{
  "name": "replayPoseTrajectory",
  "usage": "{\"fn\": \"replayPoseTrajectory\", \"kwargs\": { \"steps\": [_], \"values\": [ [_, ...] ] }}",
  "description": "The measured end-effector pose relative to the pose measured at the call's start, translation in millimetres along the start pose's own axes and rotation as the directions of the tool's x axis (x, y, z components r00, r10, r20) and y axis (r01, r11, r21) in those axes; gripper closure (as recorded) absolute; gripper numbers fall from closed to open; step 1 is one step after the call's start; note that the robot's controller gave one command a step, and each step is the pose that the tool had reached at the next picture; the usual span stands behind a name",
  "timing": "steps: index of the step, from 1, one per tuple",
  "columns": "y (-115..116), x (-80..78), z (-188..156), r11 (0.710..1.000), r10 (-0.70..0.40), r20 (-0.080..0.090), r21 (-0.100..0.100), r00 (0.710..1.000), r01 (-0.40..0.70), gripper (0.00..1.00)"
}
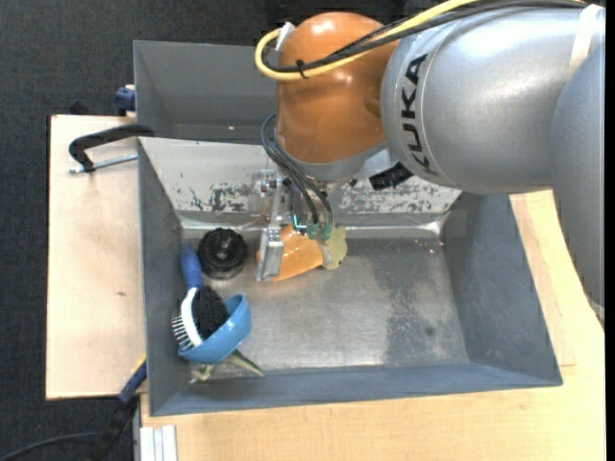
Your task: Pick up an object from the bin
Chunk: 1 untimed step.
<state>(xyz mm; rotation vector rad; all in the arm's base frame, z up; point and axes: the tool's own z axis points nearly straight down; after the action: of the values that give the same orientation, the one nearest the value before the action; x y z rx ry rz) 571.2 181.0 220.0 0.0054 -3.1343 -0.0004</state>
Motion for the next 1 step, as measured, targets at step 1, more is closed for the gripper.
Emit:
{"fn": "replayPoseTrajectory", "kwargs": {
  "steps": [1],
  "values": [
    [-48.8, 2.8, 153.9, 0.997, 0.075, 0.001, 0.001, 0.997, -0.075, 0.0]
  ]
}}
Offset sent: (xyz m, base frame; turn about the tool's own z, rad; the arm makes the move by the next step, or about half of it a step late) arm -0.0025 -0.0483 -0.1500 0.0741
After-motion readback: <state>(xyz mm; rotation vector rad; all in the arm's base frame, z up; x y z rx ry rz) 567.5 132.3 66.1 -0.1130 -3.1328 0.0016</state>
